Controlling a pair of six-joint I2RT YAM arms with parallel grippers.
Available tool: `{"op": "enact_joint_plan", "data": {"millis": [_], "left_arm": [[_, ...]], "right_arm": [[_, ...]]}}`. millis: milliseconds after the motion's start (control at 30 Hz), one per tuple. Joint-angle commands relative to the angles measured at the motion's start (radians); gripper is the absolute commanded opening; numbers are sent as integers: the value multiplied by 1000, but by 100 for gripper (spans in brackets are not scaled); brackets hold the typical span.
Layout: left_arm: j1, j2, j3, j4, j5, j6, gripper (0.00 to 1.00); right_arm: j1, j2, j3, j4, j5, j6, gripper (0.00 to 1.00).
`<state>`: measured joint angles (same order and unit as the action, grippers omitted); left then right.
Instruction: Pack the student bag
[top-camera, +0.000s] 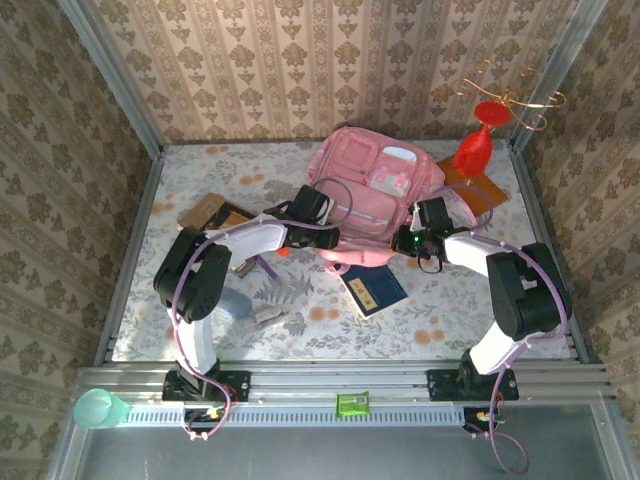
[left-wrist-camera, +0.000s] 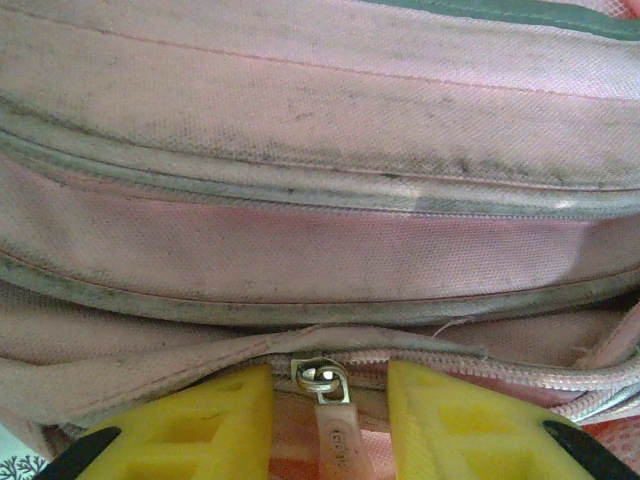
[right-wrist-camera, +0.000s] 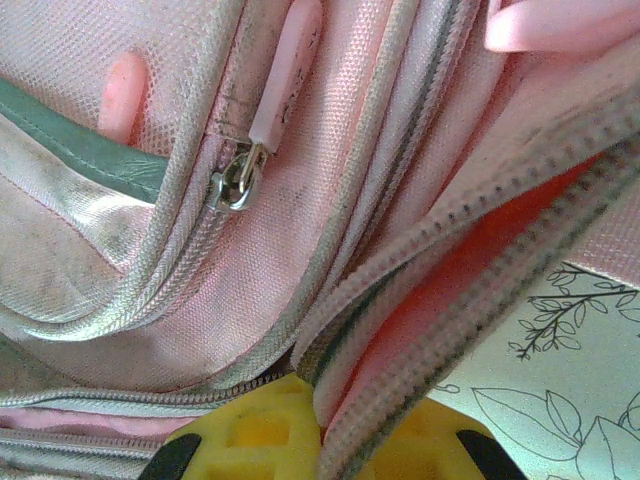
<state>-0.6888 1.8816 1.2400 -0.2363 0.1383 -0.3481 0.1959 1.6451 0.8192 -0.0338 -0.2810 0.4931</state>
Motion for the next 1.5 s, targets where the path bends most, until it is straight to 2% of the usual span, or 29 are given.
{"op": "enact_joint_plan", "data": {"millis": [0,233,667,833,1100,1233,1467], "left_arm": [[-12,43,4,-90,36,-16,35],[-14,2,-43,-128,36,-27,37],[-15,80,-17,-165,71,-23,36],[-15,97,-28,-139,70,-29,27],[16,-23,-40,-124,27,-1,0],[46,-96,-61,-99,7,20,0],[64,-96,-73,-117,-88,83,0]], "right_arm": [[-3,19,0,28,6,-7,0],[-4,24,-2,34,10,-3,0],[-5,25,-8,38,18,2,0],[-4,28,1,33,18,2,0],[-21,14,12,9,44,-14,0],[-32,4,7,8,49,-17,0],[-42,0,-7,15,55,-15,0]]}}
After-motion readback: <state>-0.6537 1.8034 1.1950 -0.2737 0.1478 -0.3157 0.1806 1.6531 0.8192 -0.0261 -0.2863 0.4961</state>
